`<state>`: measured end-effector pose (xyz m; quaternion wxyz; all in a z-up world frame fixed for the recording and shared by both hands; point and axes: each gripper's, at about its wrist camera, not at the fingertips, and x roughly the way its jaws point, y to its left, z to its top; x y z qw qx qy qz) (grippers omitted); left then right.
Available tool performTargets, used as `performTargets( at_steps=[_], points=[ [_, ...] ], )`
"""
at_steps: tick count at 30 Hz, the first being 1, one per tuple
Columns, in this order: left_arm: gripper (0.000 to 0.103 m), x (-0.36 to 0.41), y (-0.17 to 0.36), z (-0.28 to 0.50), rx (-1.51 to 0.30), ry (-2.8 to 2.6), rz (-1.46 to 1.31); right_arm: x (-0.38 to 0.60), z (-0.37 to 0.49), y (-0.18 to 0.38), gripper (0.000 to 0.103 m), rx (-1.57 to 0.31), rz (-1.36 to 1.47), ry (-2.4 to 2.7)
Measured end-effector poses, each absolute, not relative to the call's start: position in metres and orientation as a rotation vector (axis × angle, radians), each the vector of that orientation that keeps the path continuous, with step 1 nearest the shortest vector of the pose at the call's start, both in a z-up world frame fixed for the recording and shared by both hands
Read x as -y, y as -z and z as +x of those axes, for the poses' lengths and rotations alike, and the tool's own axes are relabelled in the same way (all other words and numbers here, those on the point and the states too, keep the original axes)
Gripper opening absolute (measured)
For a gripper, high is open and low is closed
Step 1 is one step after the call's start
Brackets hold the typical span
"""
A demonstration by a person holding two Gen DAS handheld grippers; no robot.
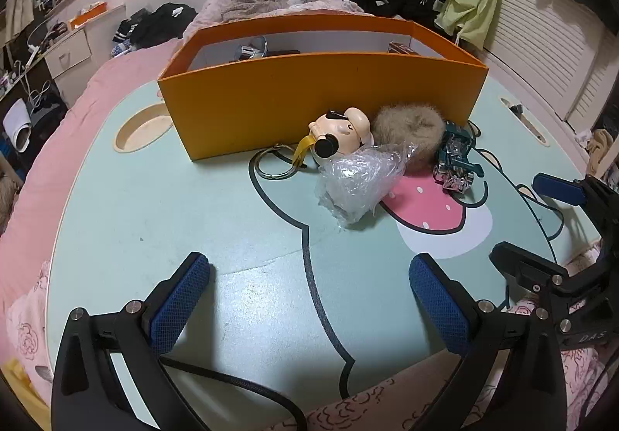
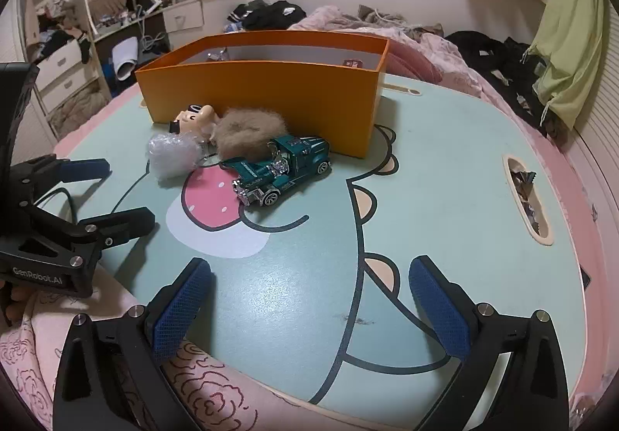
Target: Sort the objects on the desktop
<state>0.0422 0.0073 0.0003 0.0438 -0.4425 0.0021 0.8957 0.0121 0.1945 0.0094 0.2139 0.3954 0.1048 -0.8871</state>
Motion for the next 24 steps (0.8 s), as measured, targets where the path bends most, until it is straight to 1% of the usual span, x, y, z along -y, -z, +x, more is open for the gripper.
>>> performTargets(
  at_steps=[24],
  points=[
    [0.103,-0.0082,-0.0016,0.0407,-0.005,-2.738,-1.355,-0.1952,0.0125,-0.0108,0.103,-0.288,1.097,2.465]
  ],
)
